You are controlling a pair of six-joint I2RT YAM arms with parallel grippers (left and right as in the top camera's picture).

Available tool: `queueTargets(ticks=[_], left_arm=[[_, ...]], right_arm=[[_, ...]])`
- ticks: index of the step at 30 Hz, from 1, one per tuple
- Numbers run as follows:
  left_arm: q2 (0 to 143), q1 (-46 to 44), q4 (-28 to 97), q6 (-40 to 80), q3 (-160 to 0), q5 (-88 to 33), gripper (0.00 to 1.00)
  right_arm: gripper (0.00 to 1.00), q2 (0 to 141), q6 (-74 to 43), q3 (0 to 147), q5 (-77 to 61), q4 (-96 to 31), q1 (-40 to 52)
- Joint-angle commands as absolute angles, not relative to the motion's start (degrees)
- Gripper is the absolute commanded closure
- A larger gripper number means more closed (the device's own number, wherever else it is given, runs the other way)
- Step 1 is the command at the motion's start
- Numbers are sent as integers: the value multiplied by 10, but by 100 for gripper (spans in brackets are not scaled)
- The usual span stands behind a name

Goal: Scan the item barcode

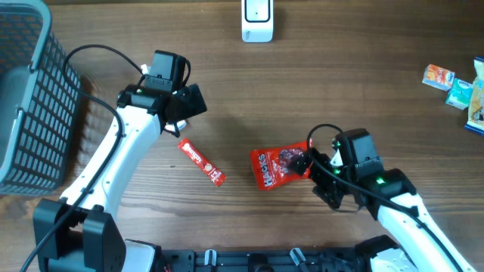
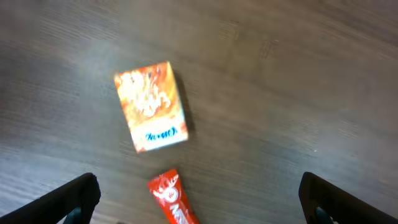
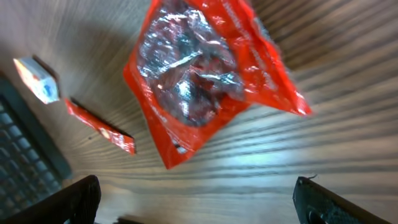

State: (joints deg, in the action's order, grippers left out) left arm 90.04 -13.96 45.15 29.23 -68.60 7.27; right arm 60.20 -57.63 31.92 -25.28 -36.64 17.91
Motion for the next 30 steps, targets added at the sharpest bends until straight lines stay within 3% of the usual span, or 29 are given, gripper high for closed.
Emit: queueTargets(ticks=[1, 6, 8, 10, 15, 21, 30], left_arm=[[898, -140, 413, 284, -686, 71, 0], [907, -141, 356, 267, -686, -124, 0], [928, -150, 318, 183, -686, -262, 0], [951, -163, 307, 135, -686, -322, 0], [998, -197, 304, 128, -686, -332, 0], [1054, -248, 269, 66, -686, -422, 0], [1155, -291, 247, 64, -686, -507, 0]], right_arm=[[0, 628, -601, 318, -277, -335, 179], [0, 656, -597, 318, -268, -333, 179], [0, 665, -557, 318, -271, -317, 177], [0, 665, -503, 318, -286, -296, 172], [0, 665, -424, 319, -320, -269, 142], [1, 665, -437, 319, -324, -328, 128], [0, 665, -417, 319, -331, -342, 100]])
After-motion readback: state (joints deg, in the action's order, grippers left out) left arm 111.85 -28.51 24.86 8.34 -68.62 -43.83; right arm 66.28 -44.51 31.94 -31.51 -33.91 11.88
